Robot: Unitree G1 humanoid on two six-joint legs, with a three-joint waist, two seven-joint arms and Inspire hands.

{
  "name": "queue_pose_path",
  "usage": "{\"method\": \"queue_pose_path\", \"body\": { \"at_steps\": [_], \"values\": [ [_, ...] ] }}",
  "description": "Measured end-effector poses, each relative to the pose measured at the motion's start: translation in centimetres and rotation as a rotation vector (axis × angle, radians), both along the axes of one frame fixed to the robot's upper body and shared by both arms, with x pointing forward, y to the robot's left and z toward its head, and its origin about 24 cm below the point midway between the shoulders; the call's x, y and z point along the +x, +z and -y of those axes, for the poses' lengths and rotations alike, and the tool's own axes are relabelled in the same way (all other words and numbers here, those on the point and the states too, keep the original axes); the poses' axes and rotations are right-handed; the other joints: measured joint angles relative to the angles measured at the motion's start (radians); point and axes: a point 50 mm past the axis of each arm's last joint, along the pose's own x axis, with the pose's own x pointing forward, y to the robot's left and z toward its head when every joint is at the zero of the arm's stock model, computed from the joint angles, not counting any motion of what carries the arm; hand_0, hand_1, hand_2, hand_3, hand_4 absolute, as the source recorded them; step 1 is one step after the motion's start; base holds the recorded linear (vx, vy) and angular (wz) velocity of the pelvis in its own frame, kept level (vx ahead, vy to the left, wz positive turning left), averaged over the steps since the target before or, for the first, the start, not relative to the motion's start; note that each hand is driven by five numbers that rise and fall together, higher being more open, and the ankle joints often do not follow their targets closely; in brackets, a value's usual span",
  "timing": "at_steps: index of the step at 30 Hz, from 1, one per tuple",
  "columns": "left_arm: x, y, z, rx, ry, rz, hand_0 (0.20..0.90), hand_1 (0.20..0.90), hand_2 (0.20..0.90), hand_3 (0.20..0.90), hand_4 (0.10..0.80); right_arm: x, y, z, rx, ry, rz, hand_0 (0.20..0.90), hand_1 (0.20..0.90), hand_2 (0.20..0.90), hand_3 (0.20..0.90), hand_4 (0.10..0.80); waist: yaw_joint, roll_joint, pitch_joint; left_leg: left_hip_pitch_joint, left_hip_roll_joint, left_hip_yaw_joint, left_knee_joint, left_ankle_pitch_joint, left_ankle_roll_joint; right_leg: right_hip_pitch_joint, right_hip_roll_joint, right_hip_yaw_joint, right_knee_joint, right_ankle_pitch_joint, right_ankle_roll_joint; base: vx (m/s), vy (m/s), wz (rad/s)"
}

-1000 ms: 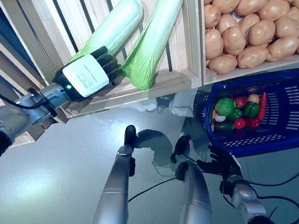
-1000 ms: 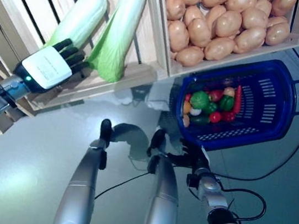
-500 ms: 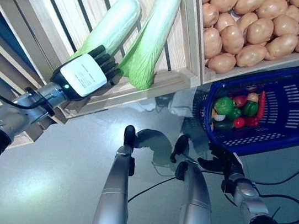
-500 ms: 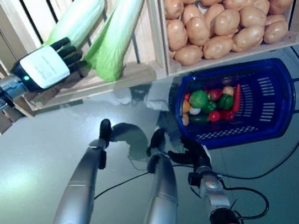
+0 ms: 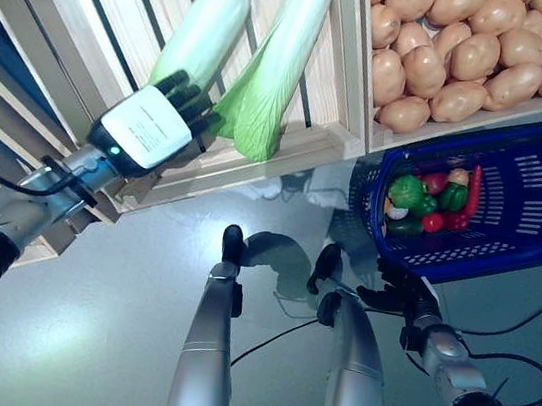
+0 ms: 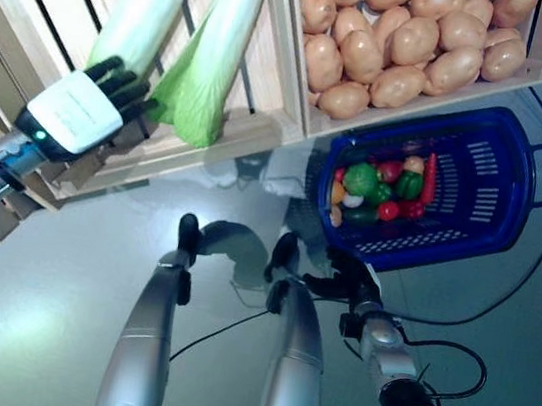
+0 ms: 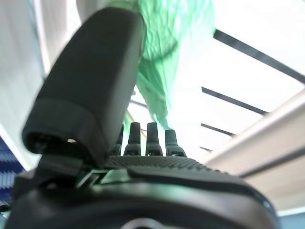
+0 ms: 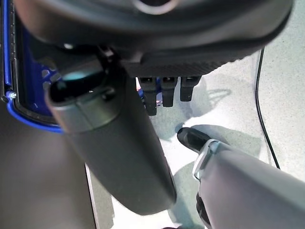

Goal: Put vegetables into the basket

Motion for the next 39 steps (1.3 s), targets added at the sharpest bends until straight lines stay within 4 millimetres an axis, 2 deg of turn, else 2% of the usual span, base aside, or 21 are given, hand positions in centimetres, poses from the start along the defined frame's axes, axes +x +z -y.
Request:
{"method": "queue_pose_path", "body": {
  "at_steps": [9, 18, 21, 24, 26, 31, 39],
  "values": [
    [-1.7, 2.2, 0.3, -0.293, -0.092, 0.336, 0.9, 0.9, 0.9, 0.9, 0.8, -0.9, -1.0, -1.4, 0.034, -0.03, -0.007, 0.9, 0.9, 0.9, 0.9, 0.8, 0.007, -0.026, -0.001, 0.008, -0.001, -0.027, -0.008, 0.002, -0.004, 0.024, 0.0, -0.022, -0.011, -0.007, -0.001, 0.023, -0.08, 0.05],
    [-2.1, -0.3, 0.4, -0.652, -0.055, 0.413, 0.9, 0.9, 0.9, 0.9, 0.8, -1.1, -1.5, -2.1, 0.058, -0.03, -0.016, 0.9, 0.9, 0.9, 0.9, 0.8, 0.021, -0.044, -0.001, 0.009, -0.001, -0.038, -0.009, 0.002, -0.003, 0.032, 0.001, -0.035, -0.01, -0.015, 0.001, 0.03, -0.064, 0.04],
    [-1.8, -1.4, 0.6, -0.857, -0.036, 0.426, 0.9, 0.9, 0.9, 0.9, 0.8, -1.2, -1.7, -2.9, 0.079, -0.03, -0.018, 0.9, 0.9, 0.9, 0.9, 0.8, 0.022, -0.052, -0.001, 0.008, -0.001, -0.051, -0.008, 0.003, -0.006, 0.041, 0.001, -0.049, -0.012, -0.016, -0.001, 0.09, -0.065, 0.07],
    [-2.2, -4.1, 0.3, -1.085, 0.029, 0.418, 0.9, 0.9, 0.9, 0.9, 0.8, -1.3, -2.0, -3.8, 0.103, -0.028, -0.021, 0.9, 0.9, 0.9, 0.9, 0.8, 0.025, -0.065, -0.002, 0.028, 0.0, -0.053, -0.01, 0.001, -0.01, 0.06, 0.004, -0.048, -0.014, -0.022, -0.001, 0.058, -0.053, 0.02],
    [-2.4, -5.6, 0.4, -1.153, 0.061, 0.392, 0.9, 0.9, 0.9, 0.9, 0.8, -1.6, -2.2, -3.9, 0.11, -0.029, -0.027, 0.9, 0.9, 0.9, 0.9, 0.8, 0.03, -0.07, -0.001, 0.039, 0.003, -0.054, -0.01, -0.001, -0.011, 0.073, 0.006, -0.049, -0.013, -0.025, 0.0, 0.036, -0.049, 0.01],
    [-2.3, -7.1, 1.9, -1.307, 0.016, 0.36, 0.9, 0.9, 0.9, 0.9, 0.8, -1.7, -2.3, -3.9, 0.113, -0.033, -0.03, 0.9, 0.9, 0.9, 0.9, 0.8, 0.03, -0.074, -0.002, 0.049, 0.005, -0.054, -0.007, -0.002, -0.013, 0.087, 0.007, -0.051, -0.014, -0.025, -0.001, 0.016, -0.014, 0.01],
    [-2.2, -7.2, 2.3, -1.347, 0.01, 0.361, 0.9, 0.9, 0.9, 0.9, 0.8, -1.9, -2.5, -4.0, 0.111, -0.036, -0.035, 0.9, 0.9, 0.9, 0.9, 0.8, 0.028, -0.076, -0.002, 0.05, 0.008, -0.053, -0.015, 0.0, -0.011, 0.088, 0.013, -0.051, -0.025, -0.024, 0.001, 0.0, 0.0, 0.0]
  ]
}}
